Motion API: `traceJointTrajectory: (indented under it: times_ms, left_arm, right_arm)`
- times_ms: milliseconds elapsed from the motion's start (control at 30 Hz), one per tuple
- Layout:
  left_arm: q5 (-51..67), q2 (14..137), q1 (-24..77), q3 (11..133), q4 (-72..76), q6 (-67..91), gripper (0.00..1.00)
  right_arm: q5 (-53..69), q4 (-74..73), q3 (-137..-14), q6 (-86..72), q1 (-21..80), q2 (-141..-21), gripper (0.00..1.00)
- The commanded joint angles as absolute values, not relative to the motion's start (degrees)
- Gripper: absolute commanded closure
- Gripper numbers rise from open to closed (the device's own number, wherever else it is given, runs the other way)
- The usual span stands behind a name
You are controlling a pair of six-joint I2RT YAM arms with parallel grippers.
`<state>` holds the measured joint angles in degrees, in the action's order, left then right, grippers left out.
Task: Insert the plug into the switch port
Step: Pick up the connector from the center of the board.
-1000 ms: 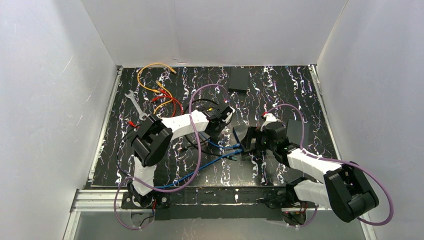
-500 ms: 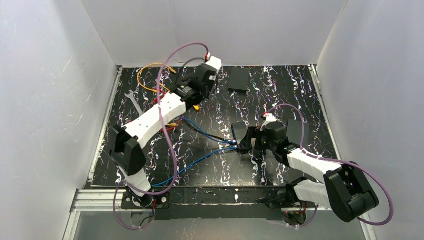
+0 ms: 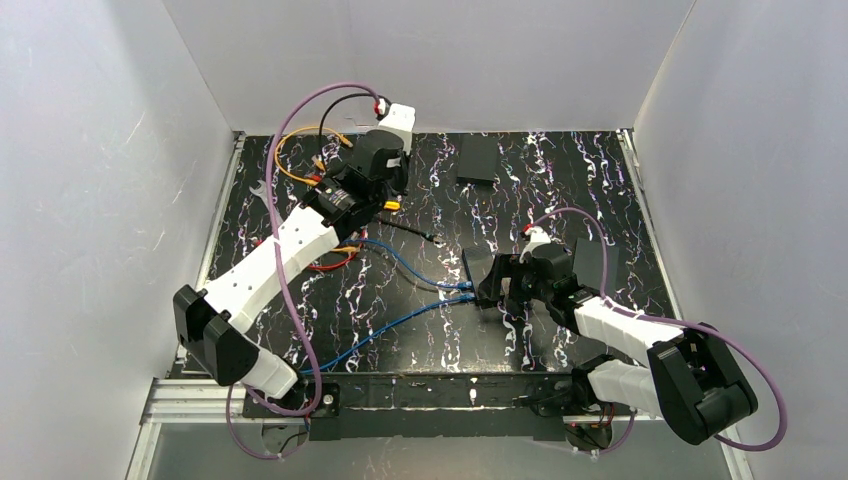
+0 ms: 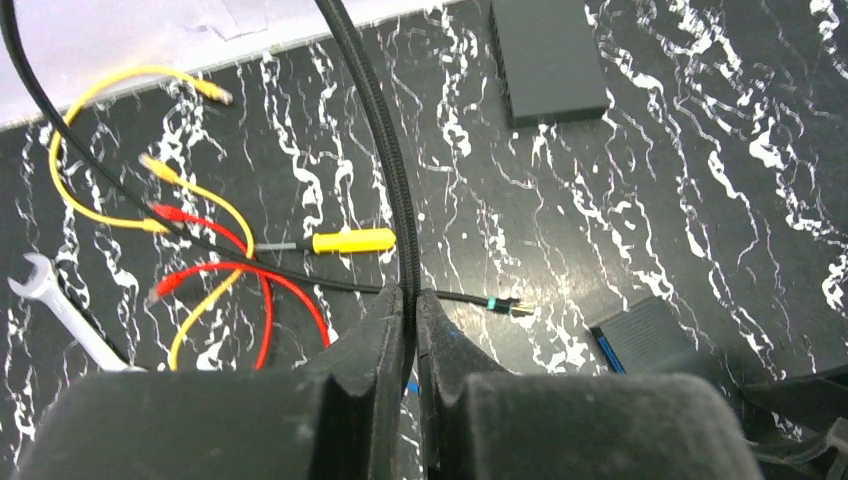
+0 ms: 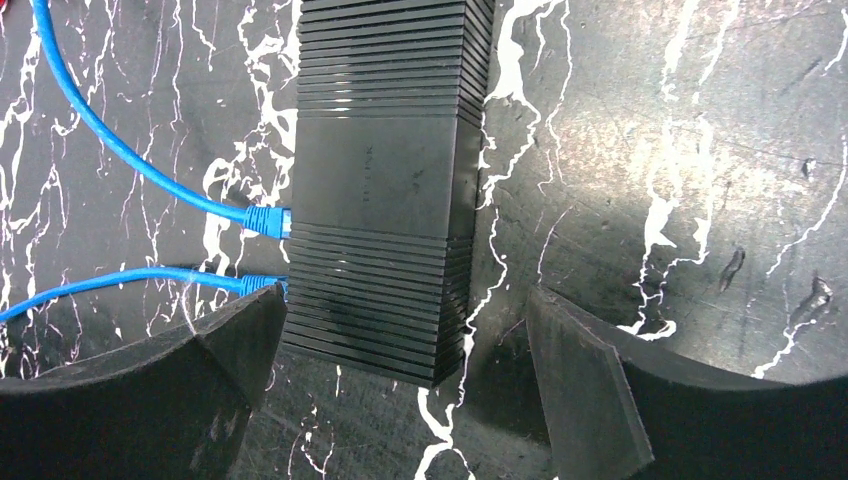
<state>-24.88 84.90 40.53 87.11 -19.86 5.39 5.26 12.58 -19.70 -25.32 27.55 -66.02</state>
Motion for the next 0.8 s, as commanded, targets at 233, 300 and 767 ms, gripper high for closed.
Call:
traceJointTrajectory:
  times_ms: [233, 300, 767]
  left_arm:
    - [-27.94, 74.02, 40.60, 71.88, -19.40, 25.36, 1.00]
    - [-27.98, 72.44, 40.58, 68.70, -19.03, 29.43, 1.00]
    - [-25.83, 69.32, 40.59, 61.10, -21.78, 52.17, 1.00]
  right_arm:
    - [10.81, 18.95, -18.04, -23.77, 27.76, -63.56, 0.04]
    - [11.71, 19.81, -17.73, -23.58, 27.98, -63.15, 0.04]
    - [7.93, 30.82, -15.48, -19.69, 40.18, -56.93, 0.05]
